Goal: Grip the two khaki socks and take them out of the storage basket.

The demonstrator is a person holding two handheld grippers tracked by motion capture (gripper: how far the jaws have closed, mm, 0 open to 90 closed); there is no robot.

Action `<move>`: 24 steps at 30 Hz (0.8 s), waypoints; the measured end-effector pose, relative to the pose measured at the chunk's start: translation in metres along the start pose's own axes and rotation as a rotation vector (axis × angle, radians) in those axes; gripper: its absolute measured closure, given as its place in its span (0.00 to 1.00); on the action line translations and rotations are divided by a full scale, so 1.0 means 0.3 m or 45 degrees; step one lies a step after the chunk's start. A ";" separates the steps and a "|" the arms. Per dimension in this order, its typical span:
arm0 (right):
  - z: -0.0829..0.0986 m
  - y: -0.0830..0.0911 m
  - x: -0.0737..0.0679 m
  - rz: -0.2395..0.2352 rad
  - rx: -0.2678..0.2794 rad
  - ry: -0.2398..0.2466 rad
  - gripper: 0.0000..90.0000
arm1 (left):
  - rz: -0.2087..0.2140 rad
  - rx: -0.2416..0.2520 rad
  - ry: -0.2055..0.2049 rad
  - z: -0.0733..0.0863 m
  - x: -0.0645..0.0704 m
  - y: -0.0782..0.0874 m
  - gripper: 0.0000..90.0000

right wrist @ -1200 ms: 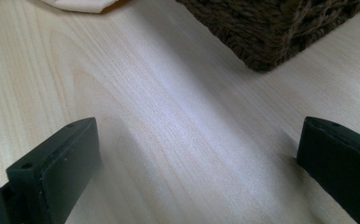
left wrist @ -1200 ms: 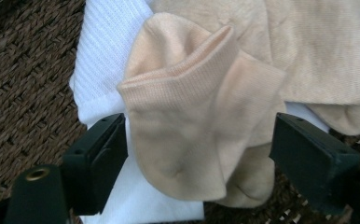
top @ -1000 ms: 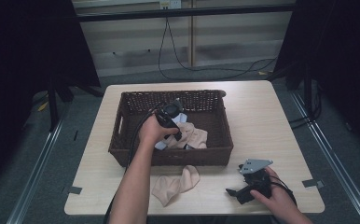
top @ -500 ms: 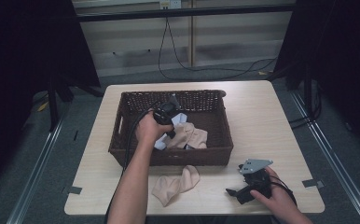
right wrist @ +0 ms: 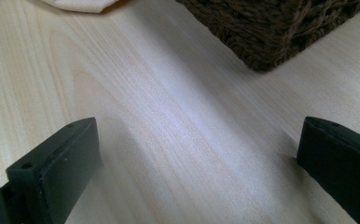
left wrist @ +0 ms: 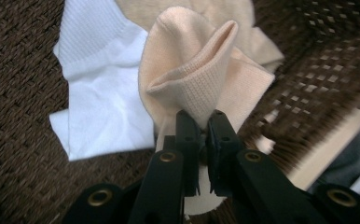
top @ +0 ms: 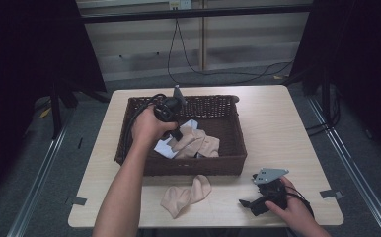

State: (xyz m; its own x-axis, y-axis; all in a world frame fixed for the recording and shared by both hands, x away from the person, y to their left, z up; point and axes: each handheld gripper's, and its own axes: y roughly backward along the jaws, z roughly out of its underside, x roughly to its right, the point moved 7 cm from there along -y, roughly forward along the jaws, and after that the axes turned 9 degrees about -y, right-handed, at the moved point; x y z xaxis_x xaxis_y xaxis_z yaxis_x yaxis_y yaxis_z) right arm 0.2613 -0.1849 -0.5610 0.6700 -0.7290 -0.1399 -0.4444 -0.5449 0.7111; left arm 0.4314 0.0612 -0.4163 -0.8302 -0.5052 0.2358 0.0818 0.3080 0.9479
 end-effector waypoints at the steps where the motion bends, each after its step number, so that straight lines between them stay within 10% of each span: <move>1: 0.000 0.000 0.000 0.000 0.000 0.000 0.00 | 0.002 0.007 -0.010 -0.002 0.006 0.013 0.94; 24: 0.001 0.002 0.000 -0.003 -0.008 0.001 0.00 | 0.005 0.009 -0.086 0.030 0.109 0.213 0.94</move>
State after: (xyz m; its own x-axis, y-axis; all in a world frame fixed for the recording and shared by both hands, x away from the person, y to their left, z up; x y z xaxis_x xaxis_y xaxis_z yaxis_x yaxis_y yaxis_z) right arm 0.2609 -0.1854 -0.5608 0.6719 -0.7271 -0.1410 -0.4389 -0.5442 0.7150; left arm 0.4046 0.0716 -0.3501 -0.8654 -0.4483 0.2239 0.0813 0.3153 0.9455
